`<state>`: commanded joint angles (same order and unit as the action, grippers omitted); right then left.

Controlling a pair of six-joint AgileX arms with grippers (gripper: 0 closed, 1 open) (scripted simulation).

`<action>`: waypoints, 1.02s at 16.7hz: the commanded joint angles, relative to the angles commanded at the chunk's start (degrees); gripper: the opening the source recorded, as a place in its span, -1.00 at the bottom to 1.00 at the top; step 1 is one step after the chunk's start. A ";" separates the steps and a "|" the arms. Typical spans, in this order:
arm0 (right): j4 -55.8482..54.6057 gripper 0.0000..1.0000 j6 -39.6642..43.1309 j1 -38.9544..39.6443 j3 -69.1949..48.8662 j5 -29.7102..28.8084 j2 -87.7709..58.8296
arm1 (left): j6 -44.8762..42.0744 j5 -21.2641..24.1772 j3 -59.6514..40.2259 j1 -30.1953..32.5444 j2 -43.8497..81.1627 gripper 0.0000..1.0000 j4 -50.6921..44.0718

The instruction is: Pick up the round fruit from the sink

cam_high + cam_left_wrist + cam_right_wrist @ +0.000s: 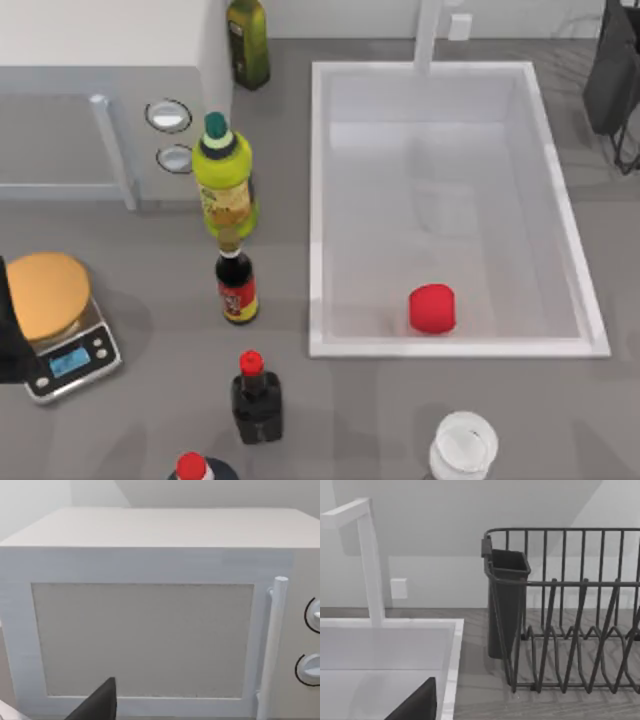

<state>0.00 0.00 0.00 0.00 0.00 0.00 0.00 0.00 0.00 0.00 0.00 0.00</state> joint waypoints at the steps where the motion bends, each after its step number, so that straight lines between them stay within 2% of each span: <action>1: 0.00 1.00 0.00 0.00 0.00 0.00 0.00 | 0.00 0.00 0.00 0.00 0.00 1.00 0.00; 4: 2.23 1.00 -1.08 1.04 -3.40 -0.01 -3.54 | 0.00 0.00 0.00 0.00 0.00 1.00 0.00; 8: 9.72 1.00 -4.71 4.54 -14.89 -0.02 -16.72 | 0.00 0.00 0.00 0.00 0.00 1.00 0.00; 17: 35.88 1.00 -17.38 16.75 -55.45 -0.09 -69.09 | 0.00 0.00 0.00 0.00 0.00 1.00 0.00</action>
<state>35.88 -17.38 16.75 -55.45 -0.09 -69.09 0.00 0.00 0.00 0.00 0.00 0.00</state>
